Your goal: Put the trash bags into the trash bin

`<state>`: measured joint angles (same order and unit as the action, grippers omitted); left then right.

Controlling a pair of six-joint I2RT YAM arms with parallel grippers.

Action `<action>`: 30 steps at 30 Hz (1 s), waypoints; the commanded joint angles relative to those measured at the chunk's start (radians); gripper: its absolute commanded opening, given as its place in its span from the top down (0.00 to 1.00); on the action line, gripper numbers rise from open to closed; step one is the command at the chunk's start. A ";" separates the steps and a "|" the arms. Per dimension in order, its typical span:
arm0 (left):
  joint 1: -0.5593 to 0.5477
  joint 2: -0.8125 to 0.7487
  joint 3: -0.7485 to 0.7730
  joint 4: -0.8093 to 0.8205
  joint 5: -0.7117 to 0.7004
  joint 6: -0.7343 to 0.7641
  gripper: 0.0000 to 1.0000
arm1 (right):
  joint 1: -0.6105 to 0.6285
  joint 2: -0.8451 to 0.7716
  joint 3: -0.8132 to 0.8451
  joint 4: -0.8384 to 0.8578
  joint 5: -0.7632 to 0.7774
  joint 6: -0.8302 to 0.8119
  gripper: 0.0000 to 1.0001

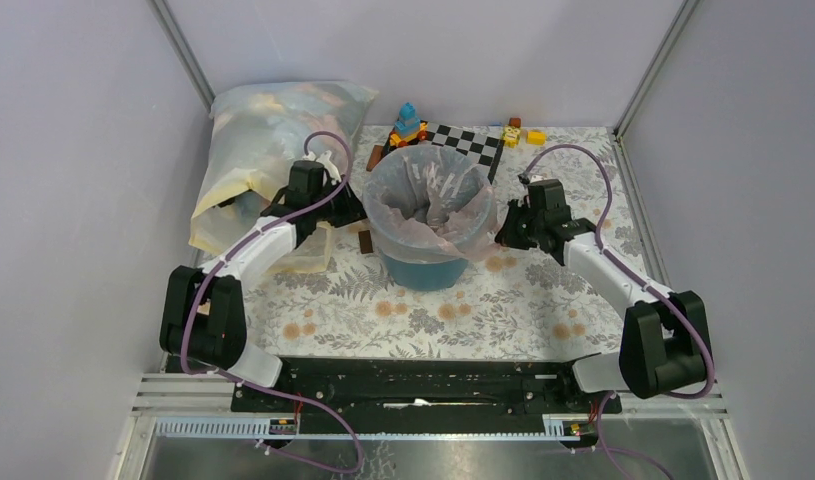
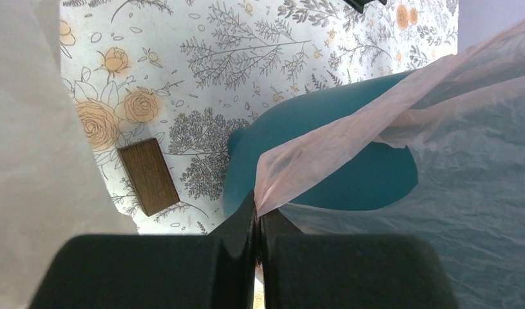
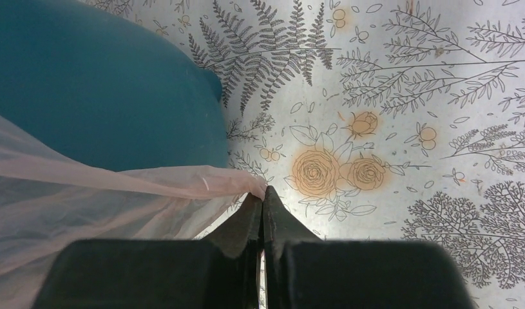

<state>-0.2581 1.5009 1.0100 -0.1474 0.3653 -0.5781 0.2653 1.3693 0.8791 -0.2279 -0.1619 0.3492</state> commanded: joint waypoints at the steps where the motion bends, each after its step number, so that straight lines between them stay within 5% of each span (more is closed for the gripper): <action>1: -0.016 0.002 -0.032 0.077 -0.021 -0.011 1.00 | -0.003 0.015 -0.006 0.067 -0.023 0.016 1.00; 15: -0.027 -0.017 -0.142 0.234 -0.001 -0.046 1.00 | -0.003 0.091 -0.046 0.112 -0.043 0.024 1.00; 18: -0.026 -0.079 -0.147 0.208 -0.054 -0.033 0.99 | -0.003 0.017 -0.025 0.066 0.012 -0.001 0.83; 23: -0.026 -0.212 -0.172 0.171 -0.193 -0.031 0.74 | -0.003 -0.135 0.015 -0.035 0.146 -0.041 0.46; 30: -0.026 -0.371 -0.201 0.120 -0.316 -0.048 0.44 | -0.004 -0.261 0.209 -0.243 0.254 -0.095 0.43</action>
<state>-0.2825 1.2049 0.8242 -0.0105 0.1581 -0.6216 0.2653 1.1748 0.9611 -0.3492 0.0051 0.3035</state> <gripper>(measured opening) 0.487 0.572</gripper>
